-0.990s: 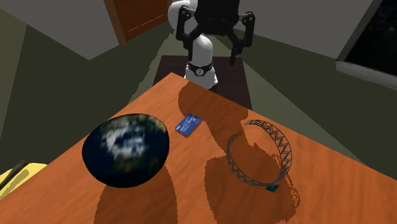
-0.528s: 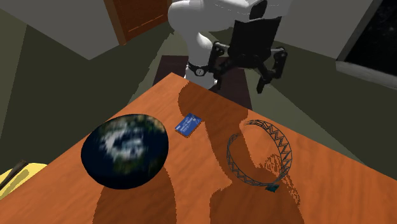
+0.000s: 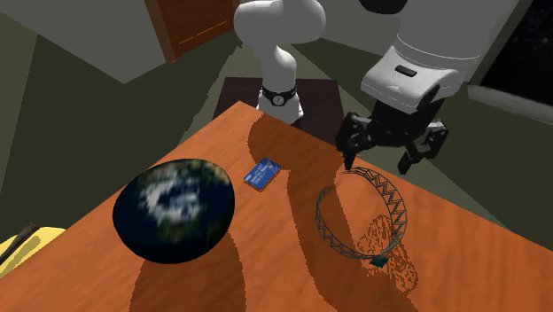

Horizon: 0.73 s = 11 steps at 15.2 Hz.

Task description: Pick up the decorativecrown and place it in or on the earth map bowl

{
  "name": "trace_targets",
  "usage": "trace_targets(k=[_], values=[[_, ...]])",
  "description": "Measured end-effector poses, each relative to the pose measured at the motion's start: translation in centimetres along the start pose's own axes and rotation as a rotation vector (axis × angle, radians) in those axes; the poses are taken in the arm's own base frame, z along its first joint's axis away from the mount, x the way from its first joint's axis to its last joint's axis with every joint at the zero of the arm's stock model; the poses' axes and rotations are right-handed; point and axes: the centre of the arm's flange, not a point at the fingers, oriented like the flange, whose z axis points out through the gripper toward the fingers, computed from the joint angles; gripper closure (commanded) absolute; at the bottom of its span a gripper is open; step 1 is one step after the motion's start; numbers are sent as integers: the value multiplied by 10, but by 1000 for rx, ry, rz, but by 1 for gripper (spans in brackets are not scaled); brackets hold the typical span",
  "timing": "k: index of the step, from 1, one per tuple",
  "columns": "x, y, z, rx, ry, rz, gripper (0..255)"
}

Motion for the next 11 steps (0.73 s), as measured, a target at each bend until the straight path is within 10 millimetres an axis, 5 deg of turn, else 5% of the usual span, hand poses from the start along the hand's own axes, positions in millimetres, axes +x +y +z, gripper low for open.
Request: trace_targets(k=[7,11], values=[[32,-67,45,6,-23,-6,0],[36,-75,69,7,-26,-6,0]])
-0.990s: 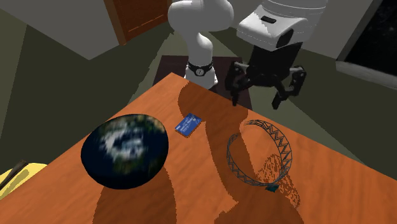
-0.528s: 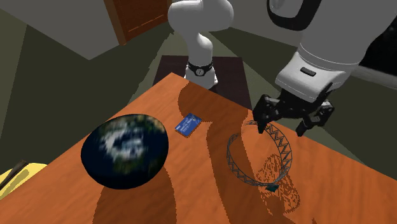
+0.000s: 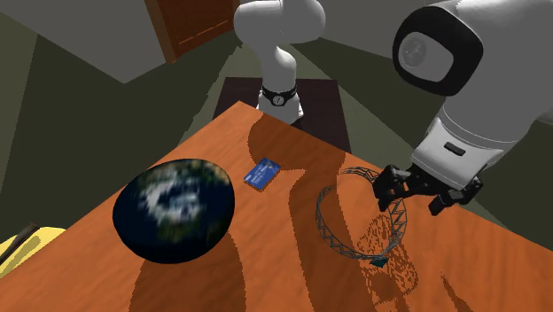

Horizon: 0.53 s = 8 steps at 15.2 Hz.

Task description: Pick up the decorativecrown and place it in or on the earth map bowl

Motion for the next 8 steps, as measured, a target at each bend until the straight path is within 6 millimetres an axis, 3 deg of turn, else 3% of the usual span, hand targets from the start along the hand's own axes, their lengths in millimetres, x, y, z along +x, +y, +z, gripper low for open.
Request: trace_targets(k=[5,8], values=[[-1,-2,22,0,0,0,0],[-1,-1,24,0,0,0,0]])
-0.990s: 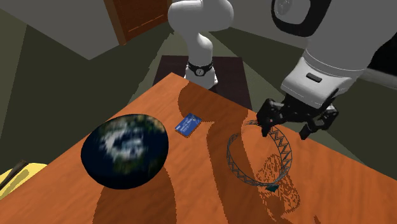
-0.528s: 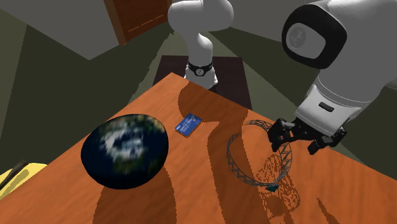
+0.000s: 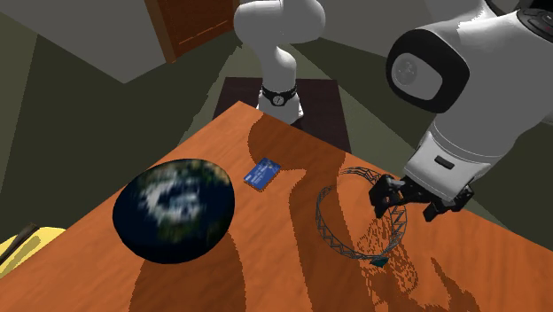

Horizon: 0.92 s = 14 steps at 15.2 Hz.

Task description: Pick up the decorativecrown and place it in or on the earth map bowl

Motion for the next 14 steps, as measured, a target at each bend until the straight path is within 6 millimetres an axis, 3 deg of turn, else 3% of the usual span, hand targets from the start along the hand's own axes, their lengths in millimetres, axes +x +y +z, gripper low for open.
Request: trace_targets(k=[2,3,14], values=[[0,0,0,0,0,0,0],[0,0,0,0,0,0,255],[0,0,-2,0,0,0,255]])
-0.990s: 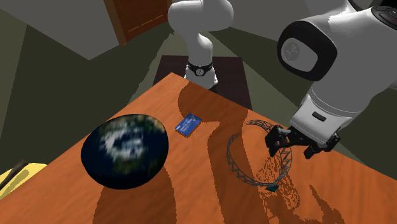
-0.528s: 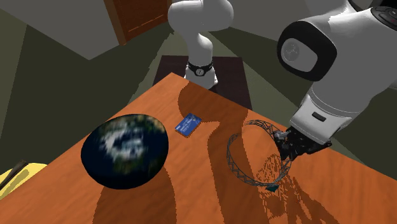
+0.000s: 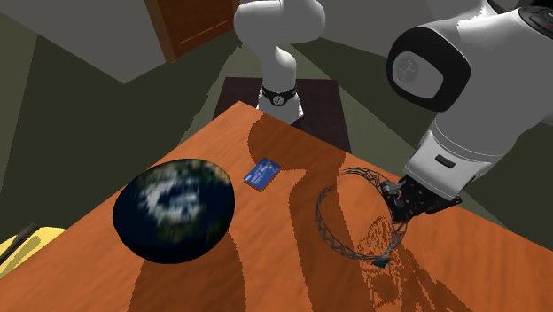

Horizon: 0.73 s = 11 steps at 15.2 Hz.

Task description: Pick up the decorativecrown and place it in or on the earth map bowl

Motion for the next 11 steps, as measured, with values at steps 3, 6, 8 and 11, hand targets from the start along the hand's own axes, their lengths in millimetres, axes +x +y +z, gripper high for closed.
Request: trace_targets(k=[3,6,8,11], values=[[0,0,-14,0,0,0,255],[1,2,-29,0,0,0,255],[2,2,-39,0,0,0,255],[3,4,-55,0,0,0,255]])
